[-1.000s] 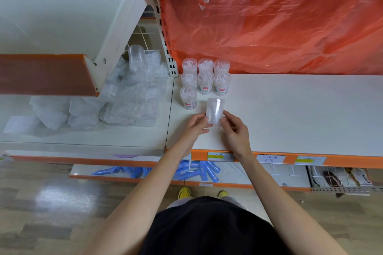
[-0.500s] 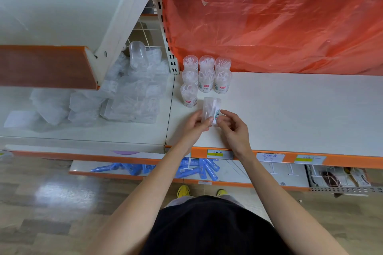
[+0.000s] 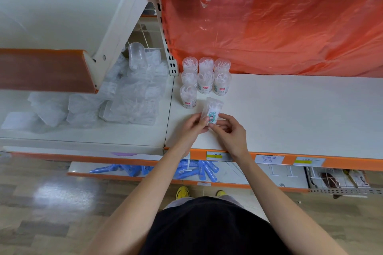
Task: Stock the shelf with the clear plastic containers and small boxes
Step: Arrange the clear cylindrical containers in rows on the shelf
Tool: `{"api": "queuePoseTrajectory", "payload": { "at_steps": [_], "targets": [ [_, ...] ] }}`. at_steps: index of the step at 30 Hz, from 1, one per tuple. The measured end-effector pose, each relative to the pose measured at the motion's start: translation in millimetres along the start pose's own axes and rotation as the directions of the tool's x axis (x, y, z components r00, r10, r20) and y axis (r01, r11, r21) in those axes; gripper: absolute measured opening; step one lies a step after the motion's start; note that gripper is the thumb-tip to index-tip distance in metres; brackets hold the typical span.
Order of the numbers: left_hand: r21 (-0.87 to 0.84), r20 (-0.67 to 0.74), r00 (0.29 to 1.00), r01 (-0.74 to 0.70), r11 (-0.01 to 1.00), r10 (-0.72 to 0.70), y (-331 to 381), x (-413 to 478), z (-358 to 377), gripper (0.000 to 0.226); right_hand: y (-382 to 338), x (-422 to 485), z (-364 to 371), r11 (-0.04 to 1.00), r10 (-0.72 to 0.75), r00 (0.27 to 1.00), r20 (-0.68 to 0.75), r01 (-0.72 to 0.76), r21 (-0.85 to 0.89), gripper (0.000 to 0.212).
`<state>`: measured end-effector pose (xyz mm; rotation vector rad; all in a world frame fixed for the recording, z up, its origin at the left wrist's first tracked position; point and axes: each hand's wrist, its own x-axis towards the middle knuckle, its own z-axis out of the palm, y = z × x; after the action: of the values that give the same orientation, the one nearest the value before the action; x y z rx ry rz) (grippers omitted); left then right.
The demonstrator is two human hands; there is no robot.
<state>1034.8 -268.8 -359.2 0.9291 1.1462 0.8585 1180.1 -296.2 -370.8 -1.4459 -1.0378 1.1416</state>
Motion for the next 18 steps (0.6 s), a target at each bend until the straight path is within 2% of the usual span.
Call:
{"api": "queuePoseTrajectory", "payload": {
  "at_steps": [3,8,14,18],
  "targets": [
    [-0.07,0.031,0.999,0.034,0.997,-0.032,1.6,0.0,-3.1,0.03,-0.4,0.8,-2.4,1.0,-0.014,1.0,0.017,0.014,-0.001,0.035],
    [-0.13,0.007,0.999,0.05,0.99,-0.049,1.7,1.3,-5.6,0.037,-0.4,2.6,-4.7,1.0,0.007,1.0,0.022,-0.007,-0.014,0.04],
    [-0.125,0.036,0.997,0.067,0.99,-0.063,-2.0,3.9,-7.5,0.03,-2.7,0.5,-2.6,0.999,0.025,0.997,0.077,-0.024,-0.023,0.048],
    [-0.095,0.029,0.998,0.05,0.994,-0.048,1.8,1.2,-3.6,0.03,-3.6,0.1,-3.3,0.999,0.025,0.997,0.069,-0.022,-0.039,0.045]
  ]
}}
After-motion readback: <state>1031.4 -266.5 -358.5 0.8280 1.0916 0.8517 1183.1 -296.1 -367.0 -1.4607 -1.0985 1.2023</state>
